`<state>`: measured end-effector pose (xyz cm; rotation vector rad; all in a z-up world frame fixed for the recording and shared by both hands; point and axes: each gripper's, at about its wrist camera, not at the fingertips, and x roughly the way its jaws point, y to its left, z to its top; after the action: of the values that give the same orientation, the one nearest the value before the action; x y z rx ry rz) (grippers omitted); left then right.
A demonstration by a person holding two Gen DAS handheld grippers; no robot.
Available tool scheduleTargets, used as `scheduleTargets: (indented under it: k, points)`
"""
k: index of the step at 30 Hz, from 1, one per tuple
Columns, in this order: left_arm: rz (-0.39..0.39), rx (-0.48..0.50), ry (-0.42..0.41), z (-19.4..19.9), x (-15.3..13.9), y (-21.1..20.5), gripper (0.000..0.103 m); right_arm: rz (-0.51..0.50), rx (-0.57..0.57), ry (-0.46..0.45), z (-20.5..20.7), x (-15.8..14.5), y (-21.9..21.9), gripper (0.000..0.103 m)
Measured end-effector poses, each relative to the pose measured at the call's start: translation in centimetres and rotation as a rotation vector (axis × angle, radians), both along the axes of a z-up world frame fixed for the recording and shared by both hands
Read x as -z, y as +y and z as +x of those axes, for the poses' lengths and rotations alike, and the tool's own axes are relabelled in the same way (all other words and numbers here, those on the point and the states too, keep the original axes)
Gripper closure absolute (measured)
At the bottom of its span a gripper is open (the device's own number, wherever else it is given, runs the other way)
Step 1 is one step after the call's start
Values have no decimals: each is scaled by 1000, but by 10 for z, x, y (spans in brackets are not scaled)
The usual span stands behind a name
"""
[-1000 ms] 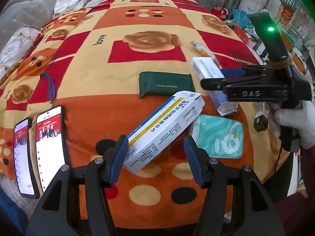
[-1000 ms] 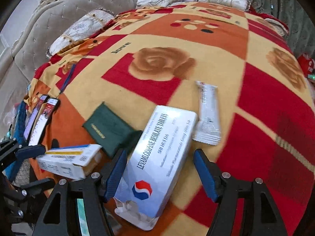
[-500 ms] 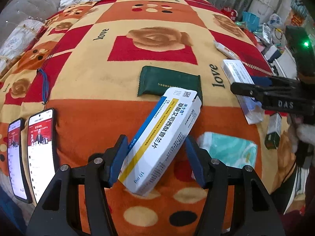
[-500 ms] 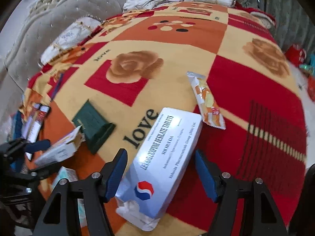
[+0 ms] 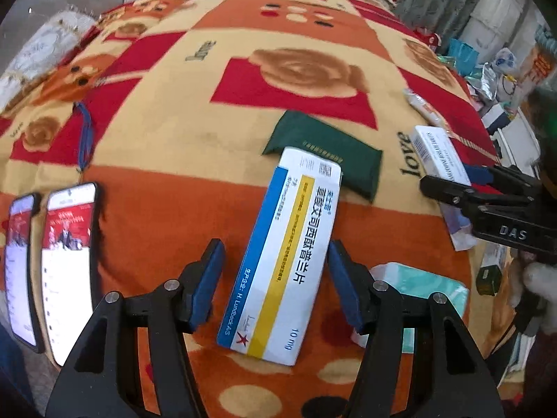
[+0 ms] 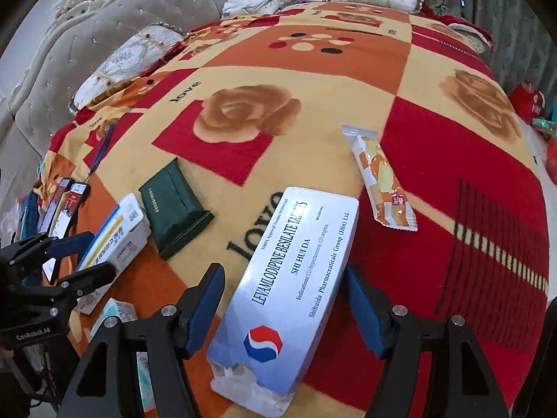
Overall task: Collect trash
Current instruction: 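Grasp the white Levamlodipine box with the right tool while the left grasps the blue-yellow box, then lift both medicine boxes and carry them over the black bin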
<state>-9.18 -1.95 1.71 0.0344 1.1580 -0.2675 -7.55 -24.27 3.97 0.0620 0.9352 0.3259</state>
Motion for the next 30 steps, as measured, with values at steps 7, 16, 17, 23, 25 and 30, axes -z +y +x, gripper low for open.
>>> scheduleTargets:
  k: [7,16,17,23,25,30]
  points:
    - [-58,11,8,-4,-4,-4,56,23,-1,-45,-10,-9,-7,48]
    - [-154,9,-68,-10,-46,-12,56,79,-13,-123,-31,-45,-18,50]
    - [-155,12,-75,-11,-49,-14,56,79,-11,-127,-33,-47,-19,50]
    - [-176,37,-91,-14,-62,-32,56,83,6,-155,-44,-57,-30,50]
    - [-179,48,-96,-14,-65,-40,56,83,13,-164,-48,-60,-34,50]
    - [-177,72,-113,-16,-71,-56,56,89,41,-188,-57,-67,-50,50]
